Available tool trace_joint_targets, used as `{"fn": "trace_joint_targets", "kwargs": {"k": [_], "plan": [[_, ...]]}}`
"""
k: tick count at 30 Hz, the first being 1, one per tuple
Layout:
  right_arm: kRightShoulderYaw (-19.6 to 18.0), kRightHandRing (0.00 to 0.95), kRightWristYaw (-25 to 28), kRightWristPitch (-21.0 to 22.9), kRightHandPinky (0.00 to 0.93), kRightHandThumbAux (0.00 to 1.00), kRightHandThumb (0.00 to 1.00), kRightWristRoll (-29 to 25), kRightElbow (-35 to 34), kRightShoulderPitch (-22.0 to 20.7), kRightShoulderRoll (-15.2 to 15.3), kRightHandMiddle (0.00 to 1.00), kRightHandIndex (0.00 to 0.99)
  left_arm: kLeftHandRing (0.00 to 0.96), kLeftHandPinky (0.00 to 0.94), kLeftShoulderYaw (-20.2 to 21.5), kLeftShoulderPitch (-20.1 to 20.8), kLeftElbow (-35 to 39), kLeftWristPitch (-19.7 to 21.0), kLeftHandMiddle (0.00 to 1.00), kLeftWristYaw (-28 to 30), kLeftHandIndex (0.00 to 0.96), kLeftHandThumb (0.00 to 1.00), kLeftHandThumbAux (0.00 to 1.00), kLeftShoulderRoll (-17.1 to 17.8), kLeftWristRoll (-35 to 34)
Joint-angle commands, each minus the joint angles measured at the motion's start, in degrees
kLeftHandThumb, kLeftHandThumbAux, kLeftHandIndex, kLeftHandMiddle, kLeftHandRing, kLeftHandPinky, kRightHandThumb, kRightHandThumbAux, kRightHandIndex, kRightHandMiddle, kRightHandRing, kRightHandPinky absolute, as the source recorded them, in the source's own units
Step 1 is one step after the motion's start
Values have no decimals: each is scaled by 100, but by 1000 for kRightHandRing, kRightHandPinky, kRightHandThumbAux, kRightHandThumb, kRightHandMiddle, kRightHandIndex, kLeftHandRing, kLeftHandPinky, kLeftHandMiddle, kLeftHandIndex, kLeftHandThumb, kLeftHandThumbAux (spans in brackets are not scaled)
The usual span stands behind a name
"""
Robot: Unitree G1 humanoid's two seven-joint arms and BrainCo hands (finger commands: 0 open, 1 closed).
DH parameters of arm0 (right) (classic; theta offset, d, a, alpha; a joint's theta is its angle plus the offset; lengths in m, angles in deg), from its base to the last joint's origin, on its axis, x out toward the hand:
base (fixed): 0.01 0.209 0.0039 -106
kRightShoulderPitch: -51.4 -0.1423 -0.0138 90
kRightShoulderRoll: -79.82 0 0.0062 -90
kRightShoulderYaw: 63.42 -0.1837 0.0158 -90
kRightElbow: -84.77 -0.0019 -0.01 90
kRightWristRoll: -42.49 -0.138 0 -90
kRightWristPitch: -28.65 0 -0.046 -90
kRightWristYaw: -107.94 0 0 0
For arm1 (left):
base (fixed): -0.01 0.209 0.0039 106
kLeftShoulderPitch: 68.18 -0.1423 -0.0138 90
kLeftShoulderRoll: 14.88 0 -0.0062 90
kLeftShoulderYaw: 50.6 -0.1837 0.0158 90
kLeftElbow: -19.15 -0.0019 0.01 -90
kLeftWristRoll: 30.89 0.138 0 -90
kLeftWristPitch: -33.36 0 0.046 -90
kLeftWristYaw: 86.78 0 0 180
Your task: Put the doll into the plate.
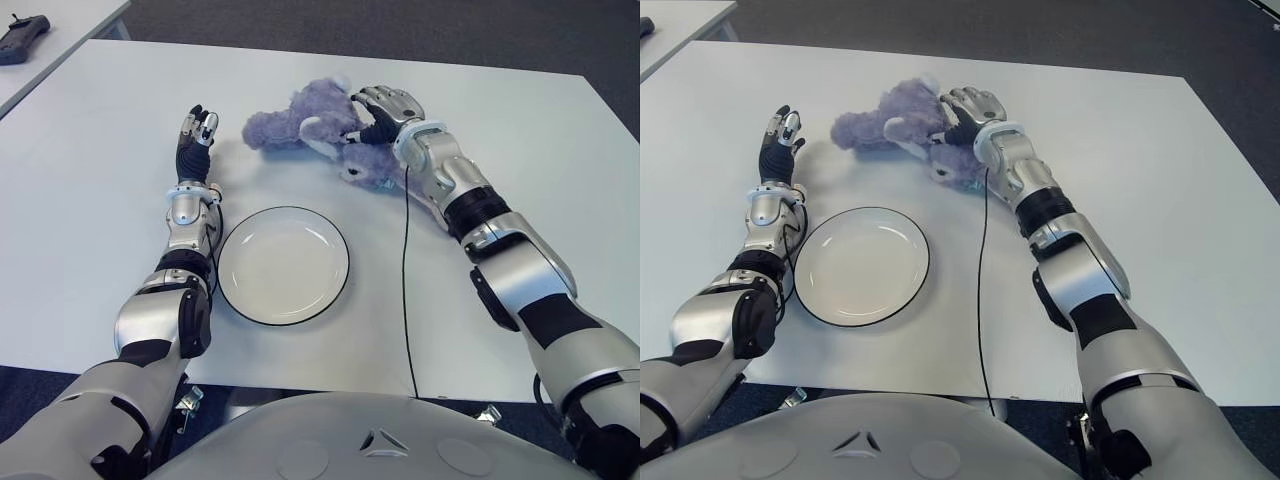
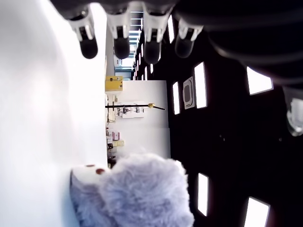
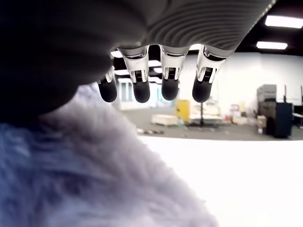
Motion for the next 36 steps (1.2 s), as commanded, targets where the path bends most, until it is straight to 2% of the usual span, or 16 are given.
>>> {"fn": "trace_joint_targets", "kwargs": {"k": [1,11,23,31,34,36], "plan": [[315,0,322,312,0,275,223,153,619,-204,-255,0,0,16,0,12,-1472,-909,159,91,210,62,0,346,-509,-95],[386,0,571,401,0,338,274,32,830,-376,-336,0,0,38,0,51,-1480,-907,110,104,229,61,0,369,-543,-122],[397,0,434,312,0,428,340,4,558,-161,-202,0,0,38,0,118,-1494,-905,91,97,304,50,0,378,-573,-186],[327,0,699,456,0,464,329,48,-889,451,205,0,0,37,0,71,-1514,-899,63,95,217,44,0,387,-579,-124],[137,0,1153,665,0,474,332,29,-2527,1141,582,0,0,37,0,53,-1516,-900,66,97,191,49,0,385,-574,-101],[56,0,1216,627,0,470,326,-45,-2926,1387,701,0,0,37,0,49,-1522,-899,66,98,177,51,0,383,-578,-93]]}}
